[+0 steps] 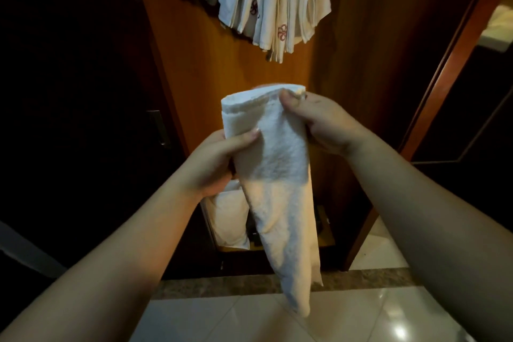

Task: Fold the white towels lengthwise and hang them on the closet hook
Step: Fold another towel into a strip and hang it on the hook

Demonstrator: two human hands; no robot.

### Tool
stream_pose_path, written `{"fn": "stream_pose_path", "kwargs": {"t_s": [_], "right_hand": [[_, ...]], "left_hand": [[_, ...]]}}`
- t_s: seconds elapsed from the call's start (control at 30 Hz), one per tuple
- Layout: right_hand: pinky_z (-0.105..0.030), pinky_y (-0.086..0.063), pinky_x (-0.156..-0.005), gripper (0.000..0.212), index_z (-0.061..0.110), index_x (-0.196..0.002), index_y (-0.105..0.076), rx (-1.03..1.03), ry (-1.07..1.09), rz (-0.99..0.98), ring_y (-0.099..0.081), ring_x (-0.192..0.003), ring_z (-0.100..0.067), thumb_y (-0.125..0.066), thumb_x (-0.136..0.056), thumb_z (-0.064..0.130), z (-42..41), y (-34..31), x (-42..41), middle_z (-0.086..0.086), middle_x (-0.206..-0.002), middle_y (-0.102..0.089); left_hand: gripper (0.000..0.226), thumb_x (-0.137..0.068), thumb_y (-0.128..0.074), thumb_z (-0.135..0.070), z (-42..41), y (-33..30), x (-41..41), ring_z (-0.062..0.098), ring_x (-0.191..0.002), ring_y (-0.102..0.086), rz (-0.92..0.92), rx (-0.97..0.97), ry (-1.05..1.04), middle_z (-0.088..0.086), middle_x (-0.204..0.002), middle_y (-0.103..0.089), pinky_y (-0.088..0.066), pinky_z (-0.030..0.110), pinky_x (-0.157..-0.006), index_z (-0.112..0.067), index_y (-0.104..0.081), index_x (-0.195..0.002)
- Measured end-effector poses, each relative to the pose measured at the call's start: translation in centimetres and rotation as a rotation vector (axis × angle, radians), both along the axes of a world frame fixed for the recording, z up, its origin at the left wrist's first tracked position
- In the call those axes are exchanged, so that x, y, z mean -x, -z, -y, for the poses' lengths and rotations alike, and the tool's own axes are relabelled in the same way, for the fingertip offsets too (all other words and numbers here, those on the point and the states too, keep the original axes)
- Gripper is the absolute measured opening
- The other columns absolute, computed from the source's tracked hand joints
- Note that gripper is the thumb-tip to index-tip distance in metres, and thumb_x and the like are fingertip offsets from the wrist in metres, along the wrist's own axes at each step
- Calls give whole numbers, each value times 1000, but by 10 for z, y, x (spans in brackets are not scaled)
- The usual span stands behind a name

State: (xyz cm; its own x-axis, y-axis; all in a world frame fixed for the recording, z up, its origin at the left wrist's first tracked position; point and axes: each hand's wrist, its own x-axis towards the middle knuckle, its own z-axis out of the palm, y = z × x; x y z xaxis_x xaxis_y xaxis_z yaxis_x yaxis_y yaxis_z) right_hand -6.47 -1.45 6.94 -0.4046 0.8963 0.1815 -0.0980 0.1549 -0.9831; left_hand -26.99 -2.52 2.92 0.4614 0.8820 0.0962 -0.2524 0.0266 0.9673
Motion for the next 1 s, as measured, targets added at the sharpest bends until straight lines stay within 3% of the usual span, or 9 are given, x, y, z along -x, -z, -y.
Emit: {"fn": "stream_pose_path", "kwargs": {"t_s": [0.13,0.23,0.33,0.4,0.5,0.57,0.7,0.83,1.0], "right_hand": [[-38,-59,-83,50,34,-106,-79,187,61,-208,-72,-105,-23,-52,-84,71,-13,36,-11,-4,-112,-76],[-42,-57,-84,44,19,-87,-83,422,128,-139,-74,-87,-24,-63,-72,55,-11,106,-9,-9,-96,-76],[-45,-57,-90,50,9,-104,-78,523,145,-87,-71,-100,-31,-69,-74,48,-4,155,3,-18,-113,-72],[-40,-58,-87,47,16,-114,-76,515,96,-129,-68,-112,-29,-68,-85,52,0,169,10,-15,-123,-70],[-35,-59,-83,61,20,-110,-78,546,3,-183,-68,-113,-24,-92,-59,51,5,187,11,-12,-121,-72],[-32,-58,-82,60,22,-106,-79,522,-28,-166,-70,-110,-23,-95,-54,48,6,192,13,-11,-117,-73],[-25,-56,-80,33,41,-109,-75,324,4,88,-71,-104,-12,-77,-76,39,11,171,31,6,-111,-75],[-33,-57,-87,14,49,-93,-72,207,180,275,-69,-98,-9,-68,-82,41,4,148,42,20,-98,-74],[-26,-51,-67,3,46,-93,-61,95,371,282,-66,-80,1,-59,-93,48,-2,127,41,26,-86,-70]], "left_hand": [[23,-82,-64,-22,-5,-28,-14,25,-94,-73,86,-23,-71,10,-101,-75,-59,39,-84,-13,-77,-99],[22,-82,-64,-18,-16,-50,-15,21,-86,-73,104,5,-70,5,-93,-75,-60,38,-83,-12,-71,-103],[35,-78,-67,-21,-29,-69,-5,26,-95,-72,85,53,-110,7,-100,-74,-57,45,-89,-11,-66,-111],[41,-77,-70,-23,-36,-78,5,30,-107,-69,54,57,-108,10,-111,-72,-55,50,-93,-11,-67,-116],[35,-78,-72,-24,-45,-87,18,32,-109,-69,28,66,-87,11,-113,-72,-57,51,-86,-12,-72,-111],[32,-79,-72,-24,-49,-93,25,30,-106,-70,4,57,-66,10,-111,-73,-58,49,-83,-12,-75,-108],[30,-79,-70,-25,-53,-104,37,26,-103,-71,-23,16,-55,7,-108,-74,-59,43,-82,-14,-78,-105],[29,-81,-65,-25,-51,-116,47,23,-100,-71,-56,-41,-95,6,-105,-74,-59,41,-81,-15,-77,-106],[25,-81,-63,-25,-49,-132,59,21,-103,-71,-9,-104,-206,4,-104,-74,-58,40,-85,-18,-81,-97]]}}
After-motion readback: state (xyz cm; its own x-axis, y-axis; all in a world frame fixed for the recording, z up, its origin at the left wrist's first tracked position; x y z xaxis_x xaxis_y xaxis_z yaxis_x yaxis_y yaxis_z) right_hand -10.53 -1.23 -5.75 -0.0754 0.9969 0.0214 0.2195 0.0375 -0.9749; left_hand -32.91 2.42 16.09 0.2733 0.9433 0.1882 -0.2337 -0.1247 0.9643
